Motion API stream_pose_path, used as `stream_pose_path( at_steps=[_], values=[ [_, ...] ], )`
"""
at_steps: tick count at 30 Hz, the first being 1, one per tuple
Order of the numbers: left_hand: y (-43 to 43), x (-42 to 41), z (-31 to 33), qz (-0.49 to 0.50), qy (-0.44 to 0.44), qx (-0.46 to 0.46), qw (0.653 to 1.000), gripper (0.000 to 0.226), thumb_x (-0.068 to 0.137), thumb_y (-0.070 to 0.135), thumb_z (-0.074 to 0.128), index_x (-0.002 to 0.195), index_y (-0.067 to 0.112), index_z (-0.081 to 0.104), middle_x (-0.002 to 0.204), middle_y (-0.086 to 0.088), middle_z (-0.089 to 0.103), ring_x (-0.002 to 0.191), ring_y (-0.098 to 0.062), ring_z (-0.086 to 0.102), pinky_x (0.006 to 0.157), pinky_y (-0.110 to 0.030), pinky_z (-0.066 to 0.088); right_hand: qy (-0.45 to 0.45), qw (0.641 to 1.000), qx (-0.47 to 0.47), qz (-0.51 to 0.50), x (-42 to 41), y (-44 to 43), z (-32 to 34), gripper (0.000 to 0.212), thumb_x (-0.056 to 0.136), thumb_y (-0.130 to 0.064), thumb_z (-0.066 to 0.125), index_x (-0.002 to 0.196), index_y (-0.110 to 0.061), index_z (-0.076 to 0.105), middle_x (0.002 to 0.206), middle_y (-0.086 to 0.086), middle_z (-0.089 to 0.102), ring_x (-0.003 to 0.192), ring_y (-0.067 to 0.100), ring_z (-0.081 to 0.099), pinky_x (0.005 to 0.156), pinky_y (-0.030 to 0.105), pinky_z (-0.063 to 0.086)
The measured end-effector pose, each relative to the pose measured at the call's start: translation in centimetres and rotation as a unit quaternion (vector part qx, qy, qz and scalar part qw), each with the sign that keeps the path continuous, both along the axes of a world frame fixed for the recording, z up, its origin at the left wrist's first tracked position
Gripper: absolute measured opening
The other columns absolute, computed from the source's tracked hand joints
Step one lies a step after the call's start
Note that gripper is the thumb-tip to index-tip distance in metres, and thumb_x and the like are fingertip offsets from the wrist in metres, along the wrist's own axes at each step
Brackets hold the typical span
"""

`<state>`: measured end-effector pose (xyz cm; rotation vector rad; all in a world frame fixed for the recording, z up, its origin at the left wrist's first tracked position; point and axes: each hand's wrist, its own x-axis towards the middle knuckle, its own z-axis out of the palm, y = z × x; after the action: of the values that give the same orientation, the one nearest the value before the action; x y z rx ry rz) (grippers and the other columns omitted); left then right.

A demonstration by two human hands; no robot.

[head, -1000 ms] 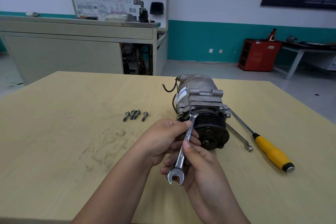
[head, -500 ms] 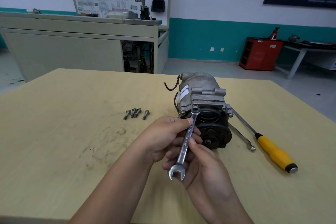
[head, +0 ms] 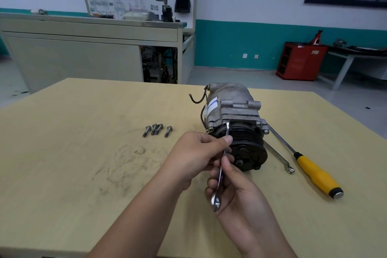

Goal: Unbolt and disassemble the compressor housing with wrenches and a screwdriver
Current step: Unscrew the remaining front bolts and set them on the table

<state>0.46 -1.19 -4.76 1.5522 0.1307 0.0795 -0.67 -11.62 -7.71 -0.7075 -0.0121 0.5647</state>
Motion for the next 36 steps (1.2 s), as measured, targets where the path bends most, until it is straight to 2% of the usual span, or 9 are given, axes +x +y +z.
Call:
stream_pose_path(
  at_steps=[2, 4, 6, 12, 17, 22, 26, 36],
  values=[
    [-0.1, -0.2, 0.0, 0.009, -0.007, 0.013, 1.000, 0.028, 0.086, 0.023, 0.066, 0.073, -0.001, 0.068, 0.044, -0.002, 0.057, 0.032, -0.007, 0.047, 0.043, -0.013, 0.041, -0.005, 1.000, 0.002, 0.008, -0.3, 0.0, 0.0, 0.024, 0.073, -0.020, 0.057, 0.056, -0.009, 0.070, 0.052, 0.007, 0.057, 0.040, 0.012, 0.053, 0.039, 0.020, 0.045],
    [-0.1, -0.4, -0.2, 0.020, -0.005, 0.012, 1.000, 0.025, 0.086, 0.020, 0.066, 0.070, 0.001, 0.068, 0.050, -0.007, 0.062, 0.038, -0.008, 0.052, 0.045, -0.014, 0.044, -0.008, 1.000, -0.007, 0.008, -0.6, 0.0, 0.0, 0.024, 0.072, -0.020, 0.057, 0.055, -0.008, 0.069, 0.050, 0.008, 0.056, 0.039, 0.012, 0.051, 0.038, 0.021, 0.044],
    [-0.2, -0.5, -0.3, 0.026, 0.001, -0.002, 1.000, 0.024, 0.087, 0.018, 0.064, 0.069, 0.003, 0.068, 0.058, -0.007, 0.068, 0.037, -0.005, 0.049, 0.045, -0.013, 0.043, -0.015, 1.000, -0.025, 0.002, -0.7, 0.1, 0.0, 0.024, 0.071, -0.019, 0.057, 0.053, -0.008, 0.068, 0.049, 0.008, 0.054, 0.038, 0.012, 0.050, 0.037, 0.020, 0.043],
    [-0.7, -0.6, -0.4, 0.039, 0.012, -0.030, 0.999, 0.024, 0.087, 0.018, 0.064, 0.068, 0.004, 0.068, 0.061, -0.008, 0.070, 0.046, -0.010, 0.055, 0.046, -0.014, 0.044, -0.033, 0.998, -0.049, -0.010, -0.7, -0.2, 0.1, 0.025, 0.072, -0.020, 0.056, 0.053, -0.010, 0.069, 0.049, 0.007, 0.052, 0.037, 0.011, 0.048, 0.036, 0.019, 0.039],
    [-1.1, -0.6, -0.6, 0.039, 0.020, -0.050, 0.998, 0.024, 0.089, 0.018, 0.062, 0.070, 0.003, 0.067, 0.062, -0.008, 0.071, 0.036, -0.005, 0.048, 0.045, -0.013, 0.044, -0.058, 0.994, -0.091, -0.031, -0.6, -0.6, 0.1, 0.023, 0.070, -0.020, 0.058, 0.053, -0.009, 0.068, 0.048, 0.009, 0.051, 0.035, 0.013, 0.044, 0.033, 0.019, 0.036],
    [-1.5, -0.7, -0.9, 0.051, 0.028, -0.085, 0.995, 0.023, 0.088, 0.020, 0.062, 0.074, 0.003, 0.068, 0.066, -0.006, 0.072, 0.059, -0.017, 0.055, 0.046, -0.013, 0.045, -0.073, 0.990, -0.118, -0.037, -0.4, -1.1, 0.0, 0.021, 0.069, -0.021, 0.060, 0.056, -0.006, 0.068, 0.045, 0.011, 0.047, 0.034, 0.014, 0.042, 0.034, 0.020, 0.036],
    [-1.9, -0.6, -0.9, 0.047, 0.027, -0.108, 0.993, 0.023, 0.089, 0.018, 0.061, 0.074, 0.001, 0.067, 0.066, -0.008, 0.072, 0.040, -0.007, 0.048, 0.045, -0.013, 0.044, -0.084, 0.988, -0.124, -0.039, -0.2, -1.5, 0.1, 0.021, 0.068, -0.021, 0.059, 0.054, -0.008, 0.068, 0.045, 0.010, 0.047, 0.035, 0.012, 0.042, 0.035, 0.020, 0.035],
    [-2.2, -0.4, -0.9, 0.047, 0.026, -0.139, 0.989, 0.023, 0.089, 0.017, 0.060, 0.073, 0.003, 0.067, 0.068, -0.009, 0.072, 0.040, -0.006, 0.049, 0.047, -0.015, 0.046, -0.097, 0.985, -0.134, -0.052, 0.2, -2.0, 0.1, 0.020, 0.068, -0.021, 0.060, 0.056, -0.008, 0.068, 0.045, 0.007, 0.043, 0.036, 0.009, 0.038, 0.034, 0.018, 0.032]
  ],
)
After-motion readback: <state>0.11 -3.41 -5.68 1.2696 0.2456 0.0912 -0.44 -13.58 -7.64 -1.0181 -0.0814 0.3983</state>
